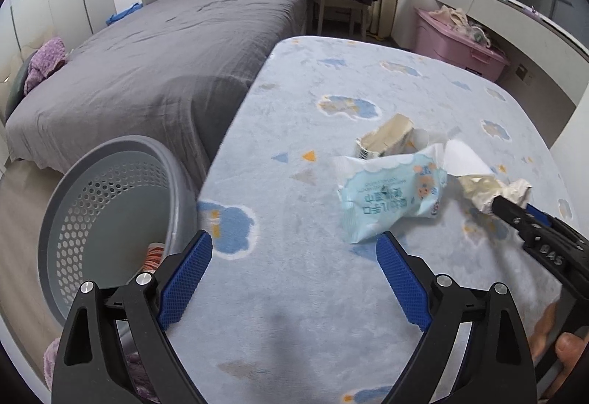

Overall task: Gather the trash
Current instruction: 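Lift the crumpled paper with the right gripper while the left gripper approaches the blue wipes pack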

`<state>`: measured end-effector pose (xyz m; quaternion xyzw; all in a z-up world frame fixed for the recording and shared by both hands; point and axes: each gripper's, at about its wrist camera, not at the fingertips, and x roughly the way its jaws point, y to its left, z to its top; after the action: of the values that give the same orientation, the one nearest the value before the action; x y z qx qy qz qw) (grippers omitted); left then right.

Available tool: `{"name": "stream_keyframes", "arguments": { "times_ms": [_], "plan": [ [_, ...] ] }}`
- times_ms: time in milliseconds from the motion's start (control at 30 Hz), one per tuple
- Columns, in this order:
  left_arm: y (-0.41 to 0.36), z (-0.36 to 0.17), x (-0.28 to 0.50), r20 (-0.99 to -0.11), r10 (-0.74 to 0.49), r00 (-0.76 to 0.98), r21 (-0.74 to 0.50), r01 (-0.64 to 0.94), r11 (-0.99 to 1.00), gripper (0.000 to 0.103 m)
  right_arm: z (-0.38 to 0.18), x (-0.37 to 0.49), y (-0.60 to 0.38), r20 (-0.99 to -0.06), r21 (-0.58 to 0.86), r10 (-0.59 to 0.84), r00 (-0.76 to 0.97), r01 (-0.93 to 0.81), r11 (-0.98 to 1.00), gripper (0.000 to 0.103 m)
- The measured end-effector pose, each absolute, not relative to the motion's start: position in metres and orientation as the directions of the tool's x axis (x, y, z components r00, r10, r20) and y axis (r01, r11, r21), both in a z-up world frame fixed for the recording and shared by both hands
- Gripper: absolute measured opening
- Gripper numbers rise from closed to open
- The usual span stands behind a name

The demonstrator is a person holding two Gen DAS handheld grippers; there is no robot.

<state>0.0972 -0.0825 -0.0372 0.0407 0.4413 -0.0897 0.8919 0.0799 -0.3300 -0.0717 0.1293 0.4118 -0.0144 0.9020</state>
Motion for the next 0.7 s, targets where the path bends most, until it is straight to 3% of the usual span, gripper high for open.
{"name": "stream_keyframes", "arguments": {
  "times_ms": [233,700],
  "plan": [
    [-0.097,-0.044,0.101,-0.799,-0.148,0.583,-0.008,0.236,0.972,0.089,-0.070,0.052,-0.355,-0.740,0.258,0.070,0.669,0.186,0.948,0.044],
    [-0.095,-0.042,0.159,-0.765,-0.073,0.640,0.053,0.175,0.983,0.089,-0.069,0.037,-0.370,-0.717,0.299,0.091,0.691,0.188,0.935,0.044]
  ]
}}
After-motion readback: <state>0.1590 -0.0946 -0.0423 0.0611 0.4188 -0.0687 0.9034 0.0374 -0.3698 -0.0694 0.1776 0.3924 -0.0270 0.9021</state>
